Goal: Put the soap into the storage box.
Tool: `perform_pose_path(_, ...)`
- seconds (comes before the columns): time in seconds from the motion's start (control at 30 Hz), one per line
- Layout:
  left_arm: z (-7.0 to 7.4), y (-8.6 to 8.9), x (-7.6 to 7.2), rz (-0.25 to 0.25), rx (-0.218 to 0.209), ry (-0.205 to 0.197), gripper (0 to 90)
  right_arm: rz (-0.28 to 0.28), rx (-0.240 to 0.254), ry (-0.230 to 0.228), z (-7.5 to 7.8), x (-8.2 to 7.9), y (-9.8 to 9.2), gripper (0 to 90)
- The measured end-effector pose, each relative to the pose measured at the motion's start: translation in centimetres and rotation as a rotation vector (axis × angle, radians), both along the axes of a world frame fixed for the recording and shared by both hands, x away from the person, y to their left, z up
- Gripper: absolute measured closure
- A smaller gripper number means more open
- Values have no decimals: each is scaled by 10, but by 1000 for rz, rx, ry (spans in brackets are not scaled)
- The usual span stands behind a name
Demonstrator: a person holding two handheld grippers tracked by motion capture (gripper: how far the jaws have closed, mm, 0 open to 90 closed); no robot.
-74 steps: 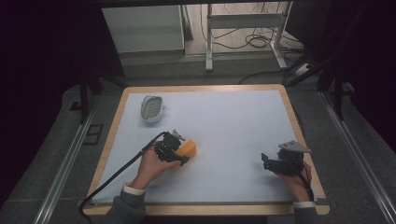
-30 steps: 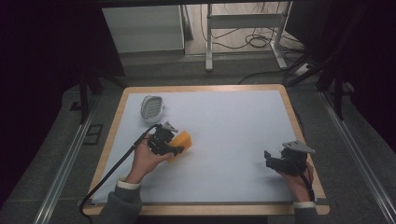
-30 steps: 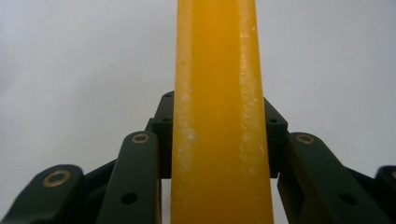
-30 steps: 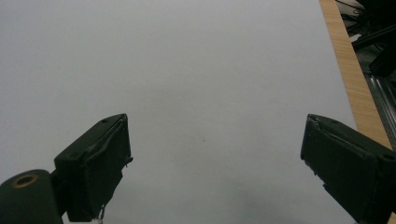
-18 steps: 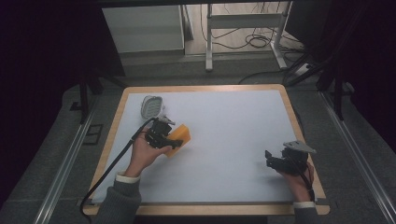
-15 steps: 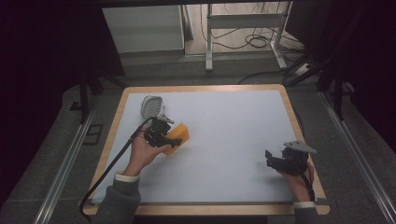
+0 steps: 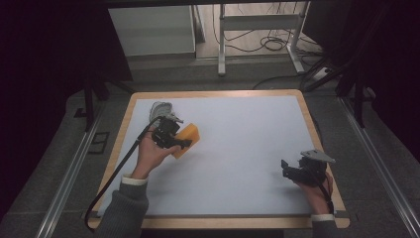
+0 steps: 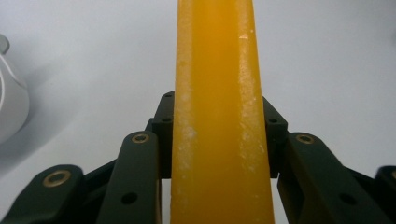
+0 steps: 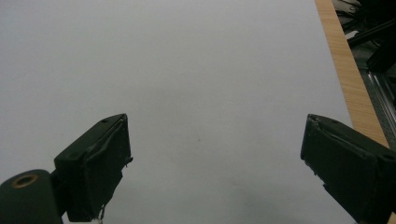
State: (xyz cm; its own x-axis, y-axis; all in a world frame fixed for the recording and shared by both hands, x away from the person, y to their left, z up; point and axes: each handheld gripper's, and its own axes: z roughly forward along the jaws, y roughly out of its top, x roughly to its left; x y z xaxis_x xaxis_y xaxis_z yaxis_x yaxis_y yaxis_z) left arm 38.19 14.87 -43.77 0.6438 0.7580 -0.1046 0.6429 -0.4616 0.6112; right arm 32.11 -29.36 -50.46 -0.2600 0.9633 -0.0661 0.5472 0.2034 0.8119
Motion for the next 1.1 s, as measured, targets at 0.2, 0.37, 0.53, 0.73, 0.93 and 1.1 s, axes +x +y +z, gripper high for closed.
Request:
perform_pose_path(0.2, 2, -2, 5, -2, -18, 10, 613, 3, 3, 3, -1, 0, -1, 85)
perform_pose_path(0.37, 5, -4, 10, -2, -8, 5, 612, 6, -2, 7, -1, 0, 0, 85)
perform_pose_path(0.53, 10, -2, 14, 10, -16, -2, 612, 4, 0, 8, -1, 1, -1, 85)
perform_pose_path(0.73, 11, 3, 20, 25, -26, 3, 612, 4, -3, 12, -2, 1, -1, 85)
perform_pose_path(0.93, 13, 7, 25, 43, -16, -1, 612, 11, -7, 8, -2, 1, 0, 85)
perform_pose_path(1.1, 17, 8, 31, 53, -21, -4, 612, 12, -6, 9, -3, 1, 0, 85)
